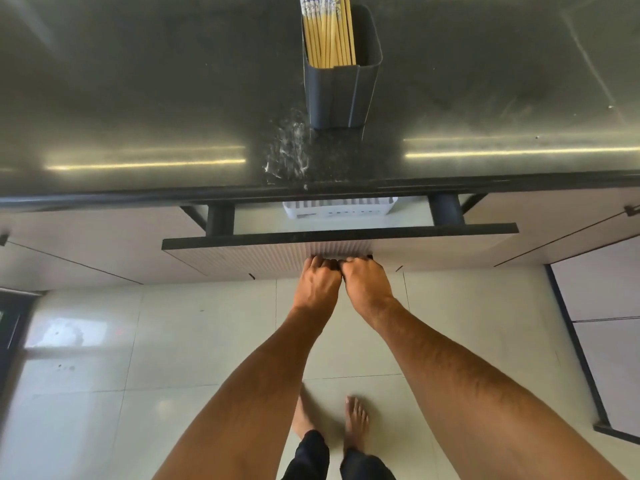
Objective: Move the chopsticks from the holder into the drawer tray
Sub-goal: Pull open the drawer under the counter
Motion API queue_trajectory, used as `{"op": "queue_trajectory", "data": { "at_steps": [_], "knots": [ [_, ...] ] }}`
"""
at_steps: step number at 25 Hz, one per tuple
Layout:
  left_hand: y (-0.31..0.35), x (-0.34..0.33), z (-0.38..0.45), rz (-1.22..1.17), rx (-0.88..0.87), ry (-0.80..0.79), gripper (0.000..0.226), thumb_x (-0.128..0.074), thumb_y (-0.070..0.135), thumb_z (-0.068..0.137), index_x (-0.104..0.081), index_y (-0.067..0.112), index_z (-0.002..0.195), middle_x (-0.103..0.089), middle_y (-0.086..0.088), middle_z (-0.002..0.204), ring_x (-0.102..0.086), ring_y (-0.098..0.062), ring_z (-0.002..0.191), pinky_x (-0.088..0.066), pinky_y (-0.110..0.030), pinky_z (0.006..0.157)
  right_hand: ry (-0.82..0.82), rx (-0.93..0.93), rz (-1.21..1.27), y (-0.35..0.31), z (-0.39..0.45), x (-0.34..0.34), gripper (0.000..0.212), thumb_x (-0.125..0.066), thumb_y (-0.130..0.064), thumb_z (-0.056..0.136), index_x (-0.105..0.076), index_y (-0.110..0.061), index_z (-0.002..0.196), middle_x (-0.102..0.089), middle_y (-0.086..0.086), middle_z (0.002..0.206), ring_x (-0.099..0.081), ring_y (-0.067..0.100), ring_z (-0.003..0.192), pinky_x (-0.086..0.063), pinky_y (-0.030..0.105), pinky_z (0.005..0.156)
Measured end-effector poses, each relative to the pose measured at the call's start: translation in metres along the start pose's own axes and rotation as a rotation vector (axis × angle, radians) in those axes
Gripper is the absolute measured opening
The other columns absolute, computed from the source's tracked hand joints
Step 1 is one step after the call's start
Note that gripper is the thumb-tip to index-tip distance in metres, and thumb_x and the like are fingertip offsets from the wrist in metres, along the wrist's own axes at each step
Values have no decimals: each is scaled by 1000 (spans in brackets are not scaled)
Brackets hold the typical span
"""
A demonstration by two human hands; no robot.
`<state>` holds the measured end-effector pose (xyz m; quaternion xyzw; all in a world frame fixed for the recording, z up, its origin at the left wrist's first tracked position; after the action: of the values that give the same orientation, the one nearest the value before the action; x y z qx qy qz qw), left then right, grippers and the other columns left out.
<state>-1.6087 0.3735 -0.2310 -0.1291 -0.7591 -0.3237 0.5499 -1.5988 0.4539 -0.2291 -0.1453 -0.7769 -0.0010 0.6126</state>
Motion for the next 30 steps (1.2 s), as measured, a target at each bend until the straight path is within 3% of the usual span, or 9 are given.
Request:
{"op": "queue_trajectory", "data": {
  "at_steps": [3,6,10,16,20,24,30],
  "knots": [
    [10,-1,-21,31,-11,96,51,-87,13,76,-68,4,123,-72,-11,115,-61,-32,117,-42,-40,114,-5,20,-6,-4,-27,-7,29,-61,-25,102,-64,-17,130,-71,7,124,-68,24,113,-51,35,108],
    [24,-6,-50,83,-52,158,41,-89,6,71,-74,3,110,-75,-12,101,-68,-32,104,-47,-40,108,6,52,-16,-6,-55,-18,31,-61,-25,102,-62,-17,132,-70,6,127,-66,24,117,-48,35,111],
    [34,-17,-89,112,-31,213,36,-86,6,75,-75,3,110,-76,-12,102,-68,-31,104,-46,-40,109,8,80,-33,-10,-94,-33,32,-62,-23,101,-61,-17,132,-69,7,128,-65,24,118,-48,36,112],
    [49,-34,-143,75,-38,220,35,-89,-1,66,-77,1,98,-76,-14,92,-71,-33,93,-53,-43,99,18,102,-36,-18,-150,-52,29,-60,-19,102,-62,-18,131,-69,5,127,-65,23,118,-48,35,111],
    [54,-47,-172,67,-44,197,32,-85,-3,70,-76,1,100,-75,-13,93,-69,-31,93,-50,-43,102,21,98,-13,-22,-179,-62,32,-61,-19,101,-61,-18,133,-69,4,130,-64,22,120,-47,34,111],
    [56,-51,-197,80,-45,188,43,-90,-4,61,-75,0,101,-75,-13,92,-70,-31,92,-53,-44,99,27,83,-38,-30,-205,-66,34,-62,-20,101,-60,-19,135,-68,4,132,-63,22,122,-46,34,113],
    [54,-67,-209,92,-38,135,57,-90,0,63,-70,1,116,-73,-14,107,-66,-31,106,-48,-42,107,19,91,-40,-30,-219,-71,34,-63,-19,100,-61,-19,134,-68,3,131,-64,21,122,-46,34,113]
  ]
}}
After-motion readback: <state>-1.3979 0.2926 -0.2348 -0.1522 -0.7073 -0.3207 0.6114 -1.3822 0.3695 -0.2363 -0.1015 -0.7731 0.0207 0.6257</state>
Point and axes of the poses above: each hand's wrist, its own z-axis towards the middle knuckle, its own x-axis out of the back of the hand, y = z × x, the point moved 8 cm from there along z, towards the middle knuckle
